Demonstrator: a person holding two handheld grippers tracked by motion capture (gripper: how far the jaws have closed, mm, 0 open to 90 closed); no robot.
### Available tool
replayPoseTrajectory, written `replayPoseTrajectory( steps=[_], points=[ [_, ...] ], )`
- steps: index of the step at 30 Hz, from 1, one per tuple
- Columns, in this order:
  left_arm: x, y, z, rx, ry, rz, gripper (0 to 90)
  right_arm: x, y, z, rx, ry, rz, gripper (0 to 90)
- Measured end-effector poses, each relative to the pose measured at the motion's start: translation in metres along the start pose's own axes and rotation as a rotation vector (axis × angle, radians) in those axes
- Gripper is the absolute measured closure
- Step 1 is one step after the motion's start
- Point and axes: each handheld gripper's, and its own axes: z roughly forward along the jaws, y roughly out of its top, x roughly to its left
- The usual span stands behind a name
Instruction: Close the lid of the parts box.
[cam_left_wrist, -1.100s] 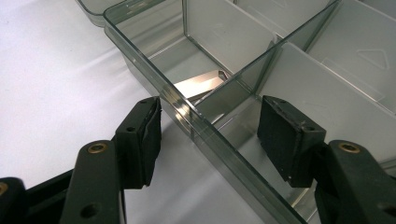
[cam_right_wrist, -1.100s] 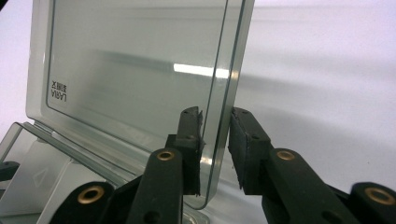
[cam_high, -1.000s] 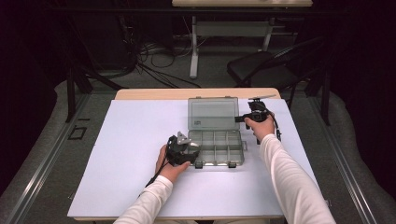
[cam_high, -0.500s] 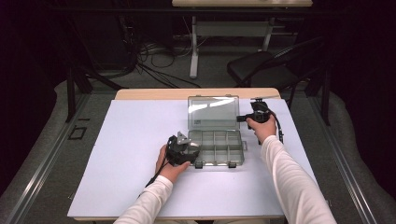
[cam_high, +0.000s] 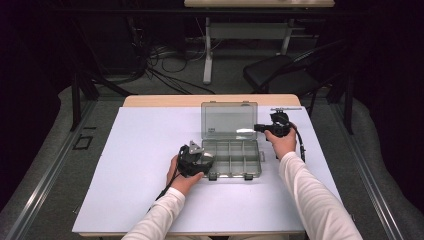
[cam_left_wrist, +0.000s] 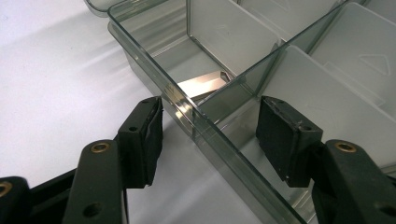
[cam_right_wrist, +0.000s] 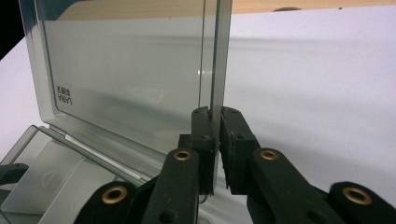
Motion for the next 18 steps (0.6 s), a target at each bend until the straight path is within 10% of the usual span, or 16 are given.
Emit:
replayPoseTrajectory(
  steps=[18],
  points=[
    [0.015, 0.006, -0.021, -0.049, -0.022, -0.066, 40.9, 0.002, -0.007, -0.002, -0.05, -0.01, -0.017, 84.9]
  ],
)
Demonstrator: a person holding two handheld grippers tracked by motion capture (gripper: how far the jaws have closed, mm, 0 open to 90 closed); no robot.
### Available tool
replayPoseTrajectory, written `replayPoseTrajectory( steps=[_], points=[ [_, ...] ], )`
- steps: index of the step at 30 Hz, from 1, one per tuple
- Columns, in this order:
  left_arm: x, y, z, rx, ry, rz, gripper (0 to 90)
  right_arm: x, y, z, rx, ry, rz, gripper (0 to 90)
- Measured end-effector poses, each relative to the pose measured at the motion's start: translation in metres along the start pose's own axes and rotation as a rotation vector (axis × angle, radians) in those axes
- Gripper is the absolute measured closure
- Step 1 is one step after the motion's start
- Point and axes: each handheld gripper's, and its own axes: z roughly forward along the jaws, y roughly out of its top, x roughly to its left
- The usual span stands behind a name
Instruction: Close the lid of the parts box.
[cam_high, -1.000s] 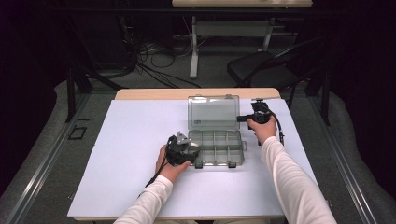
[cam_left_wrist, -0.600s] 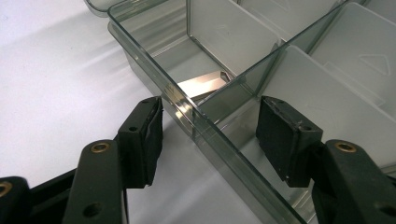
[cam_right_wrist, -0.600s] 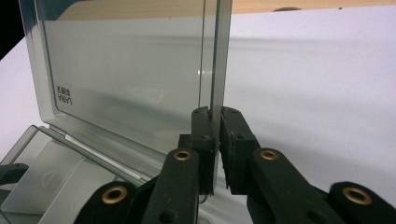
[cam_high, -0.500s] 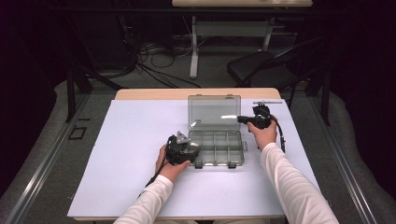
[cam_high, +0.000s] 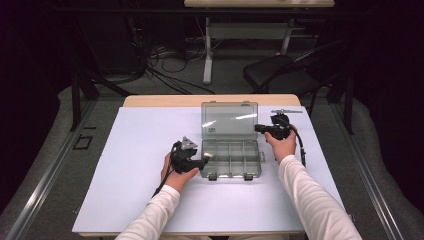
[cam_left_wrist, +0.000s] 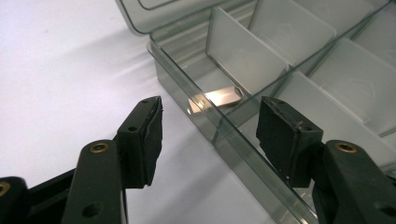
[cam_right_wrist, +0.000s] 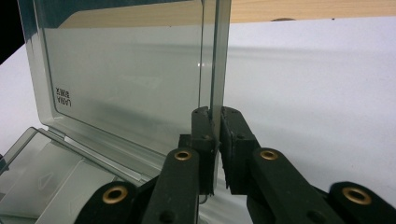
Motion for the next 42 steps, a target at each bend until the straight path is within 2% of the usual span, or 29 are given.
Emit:
replayPoseTrajectory(
  steps=[6, 10, 13, 16, 18, 25, 27, 33, 34, 39, 42],
  points=[
    [0.003, 0.011, -0.009, -0.022, -0.002, 0.015, 40.8, 0.001, -0.001, -0.001, -0.009, -0.004, -0.003, 84.9],
    [0.008, 0.021, -0.014, -0.029, 0.0, 0.012, 40.8, 0.002, -0.002, -0.001, -0.017, -0.004, -0.012, 84.9],
    [0.012, 0.028, -0.016, -0.037, -0.001, -0.009, 40.6, 0.002, -0.002, -0.001, -0.019, -0.009, -0.015, 84.9],
    [0.017, 0.037, -0.02, -0.044, 0.015, -0.016, 39.3, 0.002, -0.003, -0.001, -0.021, -0.008, -0.016, 85.0],
    [0.021, 0.043, -0.022, -0.055, 0.029, -0.005, 38.4, 0.002, -0.003, -0.001, -0.023, -0.009, -0.017, 84.9],
    [0.031, 0.064, -0.03, -0.078, 0.026, -0.015, 38.4, 0.003, -0.003, -0.002, -0.022, -0.014, -0.024, 85.0],
    [0.033, 0.069, -0.031, -0.08, 0.025, -0.029, 38.4, 0.003, -0.003, -0.002, -0.025, -0.014, -0.024, 85.0],
    [0.043, 0.085, -0.033, -0.074, 0.052, -0.047, 37.1, 0.003, -0.003, -0.001, -0.03, -0.012, -0.026, 85.0],
    [0.044, 0.087, -0.032, -0.083, 0.057, -0.06, 37.2, 0.003, -0.003, -0.001, -0.03, -0.013, -0.026, 85.0],
    [0.051, 0.099, -0.033, -0.11, 0.022, -0.111, 39.7, 0.003, -0.004, -0.002, -0.031, -0.014, -0.028, 85.0],
    [0.053, 0.105, -0.033, -0.106, 0.031, -0.107, 40.9, 0.003, -0.004, -0.002, -0.036, -0.013, -0.033, 85.0]
  ],
)
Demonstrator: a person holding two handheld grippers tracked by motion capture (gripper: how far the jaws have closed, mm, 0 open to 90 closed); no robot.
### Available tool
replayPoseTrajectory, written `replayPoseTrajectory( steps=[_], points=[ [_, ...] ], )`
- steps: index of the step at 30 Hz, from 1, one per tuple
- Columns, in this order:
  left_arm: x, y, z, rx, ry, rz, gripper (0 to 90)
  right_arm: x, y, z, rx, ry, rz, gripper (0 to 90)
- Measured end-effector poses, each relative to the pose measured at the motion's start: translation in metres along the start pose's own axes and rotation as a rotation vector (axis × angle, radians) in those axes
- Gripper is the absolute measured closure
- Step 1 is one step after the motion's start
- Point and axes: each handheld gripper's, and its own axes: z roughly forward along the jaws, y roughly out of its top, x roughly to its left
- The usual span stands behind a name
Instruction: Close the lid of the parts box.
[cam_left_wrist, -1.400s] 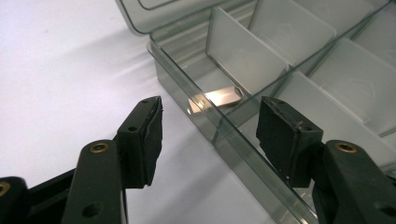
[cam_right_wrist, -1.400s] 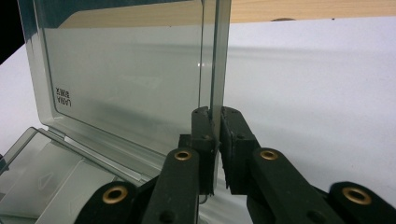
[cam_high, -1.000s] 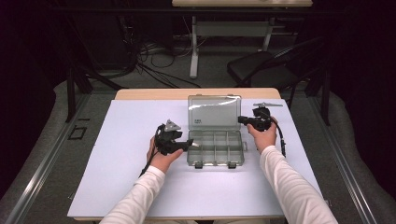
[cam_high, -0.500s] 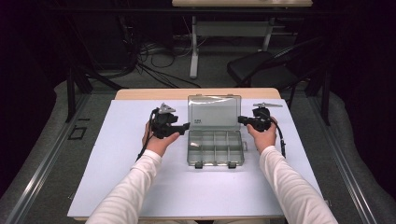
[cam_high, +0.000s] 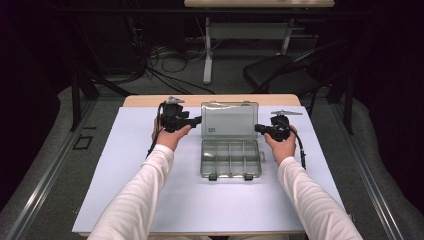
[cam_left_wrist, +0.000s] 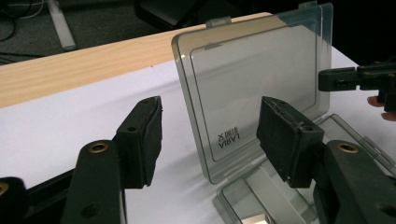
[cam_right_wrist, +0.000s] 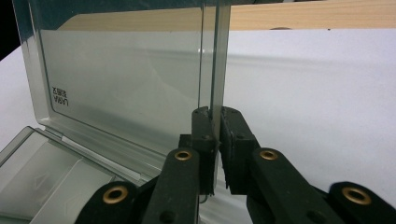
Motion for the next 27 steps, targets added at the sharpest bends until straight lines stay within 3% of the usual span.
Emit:
replayPoseTrajectory(
  steps=[10, 19, 27],
  points=[
    [0.002, 0.023, 0.007, 0.019, -0.014, -0.002, 43.6, 0.0, 0.0, 0.0, -0.002, 0.002, 0.0, 85.0],
    [-0.001, 0.037, 0.024, 0.04, -0.011, 0.002, 46.4, 0.0, -0.001, 0.0, -0.01, 0.004, 0.0, 85.0],
    [0.003, 0.037, 0.04, 0.052, -0.005, -0.042, 46.6, 0.0, -0.002, 0.0, -0.016, 0.005, -0.001, 85.1]
  ],
)
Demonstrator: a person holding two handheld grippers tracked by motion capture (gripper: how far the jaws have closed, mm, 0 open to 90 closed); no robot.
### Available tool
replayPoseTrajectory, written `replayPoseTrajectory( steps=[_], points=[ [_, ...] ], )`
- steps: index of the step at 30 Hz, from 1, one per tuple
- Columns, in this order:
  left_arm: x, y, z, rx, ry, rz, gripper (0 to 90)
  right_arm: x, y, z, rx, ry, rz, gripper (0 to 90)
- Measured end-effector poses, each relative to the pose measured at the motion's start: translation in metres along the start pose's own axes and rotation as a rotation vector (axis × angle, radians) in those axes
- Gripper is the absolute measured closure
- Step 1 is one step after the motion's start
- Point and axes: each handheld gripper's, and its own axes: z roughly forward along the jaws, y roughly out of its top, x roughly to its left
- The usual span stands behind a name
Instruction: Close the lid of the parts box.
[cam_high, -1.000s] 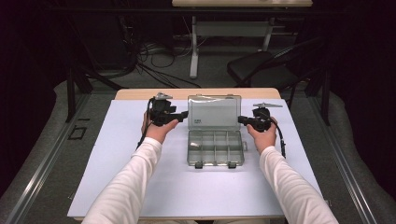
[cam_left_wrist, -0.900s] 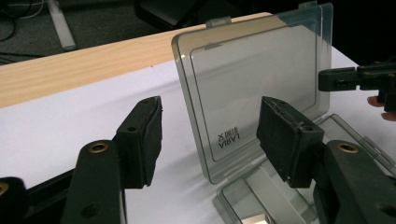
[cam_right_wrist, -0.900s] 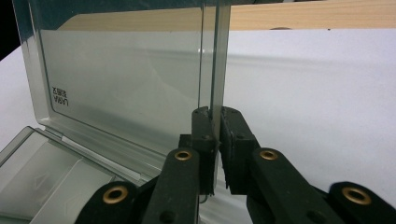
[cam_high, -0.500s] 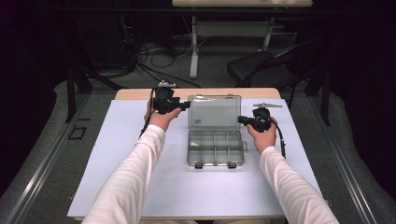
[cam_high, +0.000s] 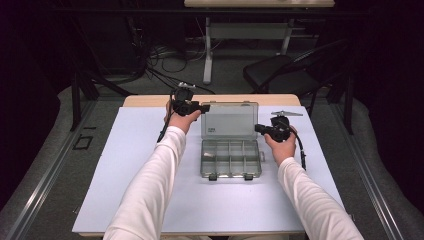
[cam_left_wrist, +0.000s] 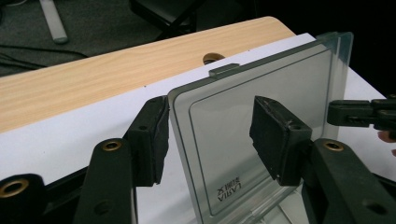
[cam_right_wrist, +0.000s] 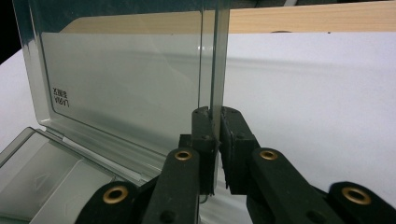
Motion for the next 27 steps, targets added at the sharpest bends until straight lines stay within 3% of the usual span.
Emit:
replayPoseTrajectory(
  steps=[7, 12, 20, 27],
  points=[
    [0.007, -0.003, 0.009, 0.016, 0.002, -0.041, 46.4, 0.0, -0.001, 0.0, -0.004, 0.001, 0.001, 85.1],
    [0.007, -0.003, 0.013, -0.01, -0.017, -0.061, 46.8, 0.0, -0.001, 0.0, -0.005, 0.001, 0.004, 85.1],
    [0.006, -0.005, 0.019, 0.006, -0.031, -0.05, 49.5, 0.0, -0.001, 0.0, -0.008, 0.001, 0.002, 85.1],
    [0.009, -0.005, 0.016, 0.006, -0.013, -0.02, 63.0, 0.0, -0.001, 0.0, -0.008, 0.002, 0.004, 85.0]
  ],
)
